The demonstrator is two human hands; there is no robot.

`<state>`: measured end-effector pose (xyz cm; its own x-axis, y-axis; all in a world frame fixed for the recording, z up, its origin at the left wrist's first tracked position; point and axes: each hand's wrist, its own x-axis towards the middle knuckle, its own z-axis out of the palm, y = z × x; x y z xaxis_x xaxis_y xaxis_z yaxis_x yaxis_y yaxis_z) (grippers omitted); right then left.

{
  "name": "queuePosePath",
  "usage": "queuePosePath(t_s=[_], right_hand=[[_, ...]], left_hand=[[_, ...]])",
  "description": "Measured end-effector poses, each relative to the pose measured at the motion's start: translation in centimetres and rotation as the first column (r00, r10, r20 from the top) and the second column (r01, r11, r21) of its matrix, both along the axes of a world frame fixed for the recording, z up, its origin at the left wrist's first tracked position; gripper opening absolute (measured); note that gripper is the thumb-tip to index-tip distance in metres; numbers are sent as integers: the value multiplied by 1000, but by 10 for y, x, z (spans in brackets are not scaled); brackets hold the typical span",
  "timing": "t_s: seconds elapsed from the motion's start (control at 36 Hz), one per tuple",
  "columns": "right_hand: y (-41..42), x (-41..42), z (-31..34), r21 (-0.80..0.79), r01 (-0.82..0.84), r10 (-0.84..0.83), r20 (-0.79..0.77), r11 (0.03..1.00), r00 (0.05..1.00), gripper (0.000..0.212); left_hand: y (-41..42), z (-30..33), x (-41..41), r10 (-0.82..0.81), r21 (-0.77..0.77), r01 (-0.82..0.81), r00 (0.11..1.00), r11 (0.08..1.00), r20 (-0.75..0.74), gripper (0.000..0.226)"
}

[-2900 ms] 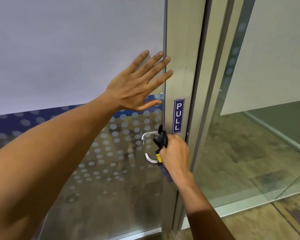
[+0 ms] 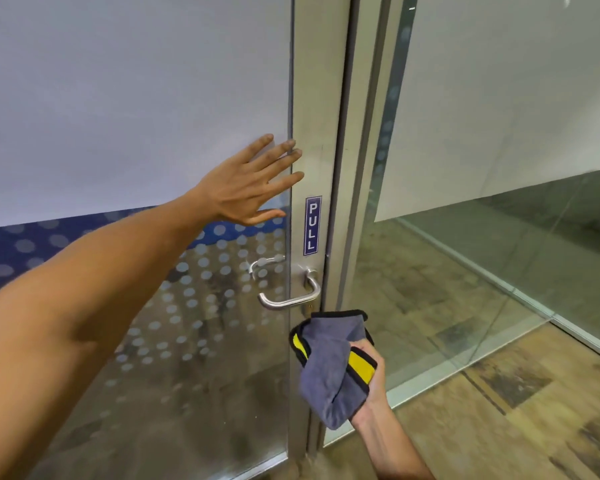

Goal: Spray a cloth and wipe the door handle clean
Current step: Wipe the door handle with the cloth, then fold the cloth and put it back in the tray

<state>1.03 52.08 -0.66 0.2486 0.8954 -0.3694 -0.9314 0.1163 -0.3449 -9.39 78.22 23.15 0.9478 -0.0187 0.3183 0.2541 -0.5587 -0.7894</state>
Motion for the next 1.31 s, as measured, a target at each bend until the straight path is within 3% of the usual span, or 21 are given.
queuePosePath(t_s=[0.06, 0.17, 0.22, 0.28, 0.33, 0.42, 0.47, 0.53, 0.56, 0.61, 0.67, 0.72, 0.81, 0.89, 0.94, 1.03, 1.08, 1.14, 1.19, 1.31], right_hand=[[-15, 2, 7, -1, 36, -35, 176, 999, 984, 76], [-27, 8, 10, -1, 104, -101, 243, 995, 965, 66], [-33, 13, 10, -15, 144, -136, 246, 989, 960, 53], [-39, 15, 10, -41, 179, -164, 247, 983, 955, 38], [-46, 17, 8, -63, 211, -189, 253, 975, 949, 29], [-56, 20, 6, -109, 281, -240, 290, 954, 926, 32], [-63, 23, 3, -154, 335, -278, 301, 930, 912, 35], [-73, 26, 1, -159, 378, -320, 300, 912, 899, 41], [-79, 27, -1, -159, 397, -339, 299, 904, 892, 46], [-91, 29, -2, -172, 427, -365, 305, 888, 880, 49], [-103, 30, -2, -174, 459, -394, 308, 871, 866, 39], [-117, 33, -2, -177, 486, -415, 328, 856, 849, 18], [-139, 40, -2, -195, 521, -453, 305, 831, 838, 13], [-162, 48, -5, -209, 530, -458, 309, 822, 833, 14], [-181, 53, -6, -210, 537, -465, 312, 817, 829, 13], [-216, 64, -9, -195, 542, -481, 285, 818, 829, 23], [-244, 72, -13, -165, 547, -506, 238, 820, 829, 29], [-274, 79, -14, -130, 584, -555, 206, 801, 806, 29], [-305, 84, -14, -74, 612, -593, 179, 788, 785, 31], [-369, 94, -21, -18, 621, -618, 71, 784, 783, 42]], left_hand=[[-4, -12, 0, 16, -55, -15, 1000, 998, 22, 85], [-28, -60, 5, 2, -257, 36, 990, 966, 144, 82], [-51, -96, 9, 23, -405, 81, 969, 911, 244, 80], [-81, -134, 12, 95, -599, 143, 933, 788, 348, 76], [-112, -170, 15, 199, -788, 256, 882, 560, 428, 67], [-154, -203, 20, 407, -943, 331, 867, -41, 286, 54], [-177, -217, 26, 499, -863, 354, 855, -361, 141, 49], [-199, -229, 32, 536, -693, 403, 844, -598, 29, 45], [-209, -234, 35, 531, -583, 420, 847, -696, -24, 44], [-225, -241, 40, 494, -423, 418, 865, -804, -86, 47], [-238, -247, 43, 499, -400, 425, 860, -812, -100, 51], [-252, -255, 48, 563, -498, 451, 821, -741, -95, 52], [-276, -256, 52, 604, -632, 453, 797, -629, -30, 50], [-304, -245, 56, 476, -583, 421, 877, -695, 65, 49], [-324, -238, 59, 320, -613, 315, 942, -725, 105, 51], [-352, -236, 71, 163, -721, 184, 982, -668, 100, 38], [-372, -238, 81, 140, -783, 164, 985, -600, 99, 43], [-397, -239, 91, 157, -834, 196, 979, -517, 132, 29], [-421, -241, 100, 194, -800, 238, 969, -551, 155, 21], [-474, -231, 114, 234, -619, 277, 960, -735, 152, 31]])
